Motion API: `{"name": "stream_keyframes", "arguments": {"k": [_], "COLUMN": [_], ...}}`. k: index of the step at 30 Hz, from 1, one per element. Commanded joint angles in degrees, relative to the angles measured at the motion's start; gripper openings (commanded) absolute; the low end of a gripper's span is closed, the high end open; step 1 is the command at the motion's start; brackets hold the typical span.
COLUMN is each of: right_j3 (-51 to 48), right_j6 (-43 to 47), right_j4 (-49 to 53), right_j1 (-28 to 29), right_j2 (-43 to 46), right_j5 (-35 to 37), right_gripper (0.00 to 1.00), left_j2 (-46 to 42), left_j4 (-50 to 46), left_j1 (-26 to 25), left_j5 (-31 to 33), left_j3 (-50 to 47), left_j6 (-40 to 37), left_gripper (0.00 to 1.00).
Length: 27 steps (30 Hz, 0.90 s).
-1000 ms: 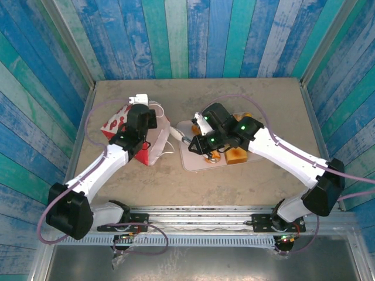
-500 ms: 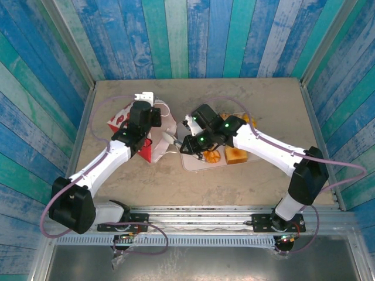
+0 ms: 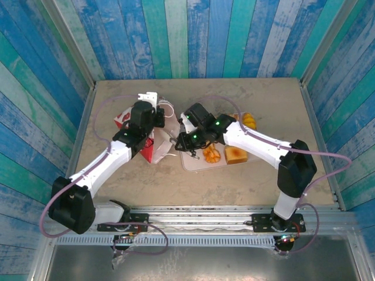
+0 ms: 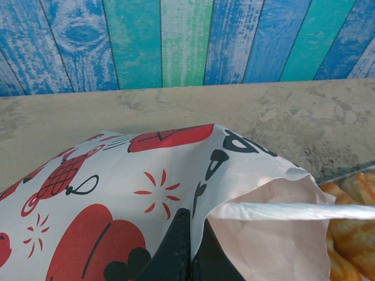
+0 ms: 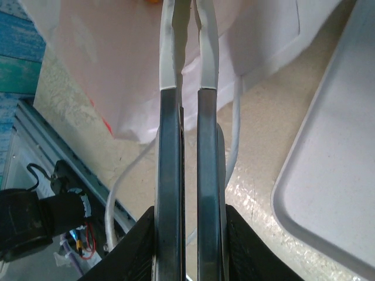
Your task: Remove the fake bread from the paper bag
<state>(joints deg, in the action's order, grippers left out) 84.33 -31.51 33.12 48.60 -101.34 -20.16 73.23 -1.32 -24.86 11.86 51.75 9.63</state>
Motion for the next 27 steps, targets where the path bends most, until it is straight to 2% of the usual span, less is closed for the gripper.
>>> {"name": "stream_keyframes", "arguments": {"k": [1,9,18,22,27], "right_j3": [1.8,0.5,-0.4,-0.2,-1.1], "right_j6": [-3.0,-9.5,-11.7,-11.7,-12.8], "right_j4": [-3.5,-10.1,-11.7,-11.9,-14.1], "right_j1": [0.1,3.6,5.9,5.7,4.1], "right_j2": [-1.0,-3.4,-4.1,-5.8,-7.7], "right_j5": [0.6,4.0,10.7,10.6,6.7], "right_gripper": [0.3,0.3,0.3,0.32,0.35], "left_j2": [-0.7,-2.9,-5.1,-6.6,-9.0], "left_j4": [2.7,4.9,6.8,7.7,8.3], "left_j1": [-0.4,-0.6,-0.6,-0.7,-0.6], "left_j5": [-1.6,-2.5,-3.8,-4.5,-5.0], "left_j3": [-0.9,-2.6,-5.2,-6.4,-7.6], "left_j6": [-0.2,-0.4,-2.1,-2.8,-3.7], "left_gripper": [0.01,0.01,0.01,0.01,0.02]}}
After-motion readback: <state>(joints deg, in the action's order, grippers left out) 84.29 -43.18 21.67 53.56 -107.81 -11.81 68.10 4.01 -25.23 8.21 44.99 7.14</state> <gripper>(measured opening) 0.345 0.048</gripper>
